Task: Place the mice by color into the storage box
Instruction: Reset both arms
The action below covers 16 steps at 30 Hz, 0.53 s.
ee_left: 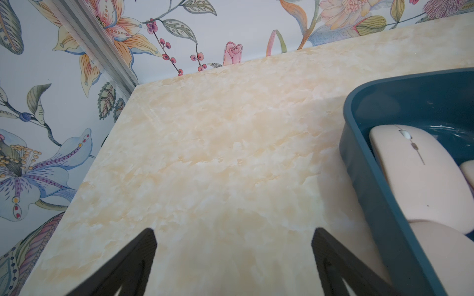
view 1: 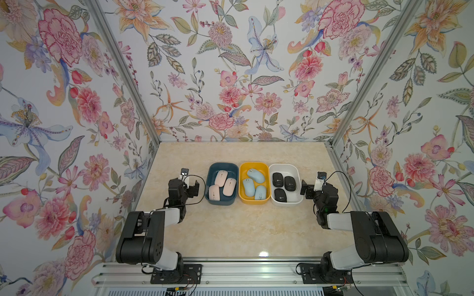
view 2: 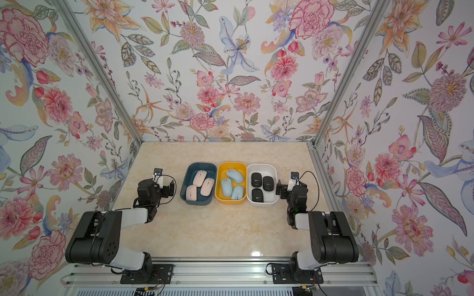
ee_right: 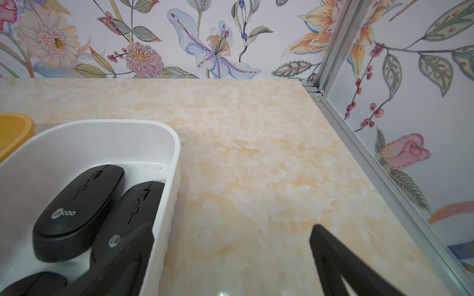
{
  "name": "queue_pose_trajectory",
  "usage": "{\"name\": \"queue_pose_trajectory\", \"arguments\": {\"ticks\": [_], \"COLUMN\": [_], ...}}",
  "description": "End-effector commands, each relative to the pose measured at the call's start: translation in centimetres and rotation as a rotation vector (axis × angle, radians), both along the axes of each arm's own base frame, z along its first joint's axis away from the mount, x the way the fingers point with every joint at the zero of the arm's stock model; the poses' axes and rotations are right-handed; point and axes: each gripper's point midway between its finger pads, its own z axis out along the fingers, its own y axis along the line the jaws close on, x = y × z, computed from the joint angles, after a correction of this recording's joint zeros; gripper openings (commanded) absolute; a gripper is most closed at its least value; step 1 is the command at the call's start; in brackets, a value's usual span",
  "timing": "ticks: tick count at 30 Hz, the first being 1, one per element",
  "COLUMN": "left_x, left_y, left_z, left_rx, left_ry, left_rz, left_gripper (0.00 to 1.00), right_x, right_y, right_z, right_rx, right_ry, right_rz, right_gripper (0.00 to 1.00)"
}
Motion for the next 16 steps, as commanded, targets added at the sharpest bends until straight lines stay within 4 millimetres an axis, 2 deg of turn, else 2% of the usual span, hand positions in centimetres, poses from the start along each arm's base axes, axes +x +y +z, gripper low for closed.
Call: {"name": "queue_pose_trajectory", "arguments": {"ticks": [1, 13, 16], "left_x": [-0.03, 0.12, 0.13], "left_y": [-0.52, -0.43, 0.1], "left_z": [0.08, -0.03, 0.01], "left_rx": [-0.013, -0.003, -0.003], "left_ry": [-0.011, -0.007, -0.008], "left_rz": [-0.039, -0.03, 0.004], "left_gripper": [0.98, 0.98, 0.98], "right_x": [0.12, 0.19, 0.15], "right_y": [0.02, -0.03, -0.01], "right_z": [0.31, 0.25, 0.23], "right_rx": [-0.014, -0.005, -0.004], "right_ry": [-0.019, -0.016, -0.017], "right_rz": [0.005, 0.012, 0.012], "right_gripper": [0.99, 0.99, 0.99]}}
